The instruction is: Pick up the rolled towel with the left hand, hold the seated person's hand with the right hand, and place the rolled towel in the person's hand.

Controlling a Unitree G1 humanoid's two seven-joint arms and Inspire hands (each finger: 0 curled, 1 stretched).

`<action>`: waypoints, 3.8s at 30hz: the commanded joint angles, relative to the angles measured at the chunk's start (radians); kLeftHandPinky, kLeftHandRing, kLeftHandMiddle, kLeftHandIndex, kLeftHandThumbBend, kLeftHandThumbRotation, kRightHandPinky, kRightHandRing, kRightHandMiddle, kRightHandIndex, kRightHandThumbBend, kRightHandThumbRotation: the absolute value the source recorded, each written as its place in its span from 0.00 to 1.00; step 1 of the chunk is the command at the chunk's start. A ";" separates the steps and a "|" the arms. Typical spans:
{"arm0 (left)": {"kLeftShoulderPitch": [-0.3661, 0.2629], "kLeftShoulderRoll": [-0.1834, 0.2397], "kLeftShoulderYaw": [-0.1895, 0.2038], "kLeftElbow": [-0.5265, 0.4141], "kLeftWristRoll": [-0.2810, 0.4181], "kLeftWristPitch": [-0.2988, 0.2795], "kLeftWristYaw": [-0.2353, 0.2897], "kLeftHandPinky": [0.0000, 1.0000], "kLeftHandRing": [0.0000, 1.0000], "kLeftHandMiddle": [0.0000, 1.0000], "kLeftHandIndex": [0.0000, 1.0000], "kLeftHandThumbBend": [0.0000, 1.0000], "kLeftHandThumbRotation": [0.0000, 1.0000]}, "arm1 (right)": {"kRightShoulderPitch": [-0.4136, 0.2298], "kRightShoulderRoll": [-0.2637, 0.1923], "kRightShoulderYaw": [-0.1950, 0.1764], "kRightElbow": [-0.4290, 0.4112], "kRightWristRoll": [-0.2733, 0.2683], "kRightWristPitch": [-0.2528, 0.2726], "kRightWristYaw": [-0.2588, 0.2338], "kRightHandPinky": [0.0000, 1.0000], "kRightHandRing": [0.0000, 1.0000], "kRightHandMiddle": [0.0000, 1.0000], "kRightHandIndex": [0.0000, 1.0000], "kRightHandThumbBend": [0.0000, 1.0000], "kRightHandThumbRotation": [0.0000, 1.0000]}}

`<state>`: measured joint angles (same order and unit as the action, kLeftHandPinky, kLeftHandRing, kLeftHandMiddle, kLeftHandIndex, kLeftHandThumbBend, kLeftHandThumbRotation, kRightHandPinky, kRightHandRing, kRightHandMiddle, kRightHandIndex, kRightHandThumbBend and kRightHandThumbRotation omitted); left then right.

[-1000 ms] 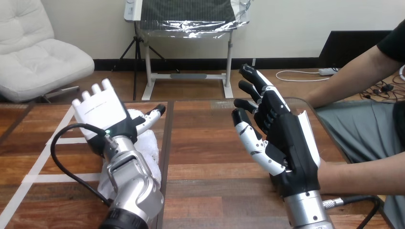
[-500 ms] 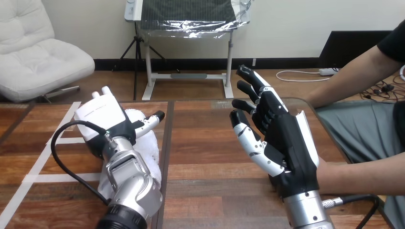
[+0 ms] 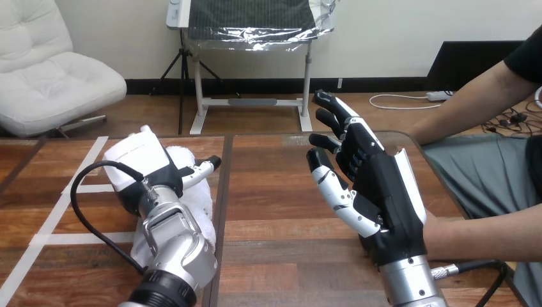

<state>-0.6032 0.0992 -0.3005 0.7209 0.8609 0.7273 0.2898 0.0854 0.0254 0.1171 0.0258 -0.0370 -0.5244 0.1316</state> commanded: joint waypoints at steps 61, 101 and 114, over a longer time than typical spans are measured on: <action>-0.217 0.027 -0.245 0.358 -0.063 -0.003 -0.245 0.56 0.66 0.75 0.85 0.90 0.89 | -0.053 -0.035 0.003 -0.056 0.047 0.028 0.042 0.83 0.93 0.94 0.87 0.31 0.35; -0.134 0.029 -0.196 0.314 -0.152 -0.128 -0.003 0.16 0.21 0.30 0.58 0.67 0.00 | -0.053 -0.029 0.000 -0.068 0.111 0.045 0.068 0.88 0.95 0.94 0.86 0.32 0.31; -0.077 0.037 -0.150 0.293 -0.198 -0.286 0.183 0.15 0.21 0.31 0.52 0.73 0.01 | -0.054 -0.027 -0.001 -0.067 0.104 0.045 0.063 0.87 0.94 0.93 0.85 0.32 0.30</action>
<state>-0.7361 0.1423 -0.4642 1.0307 0.6767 0.4988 0.4145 0.0855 -0.0059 0.1199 0.0034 0.0626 -0.4792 0.1978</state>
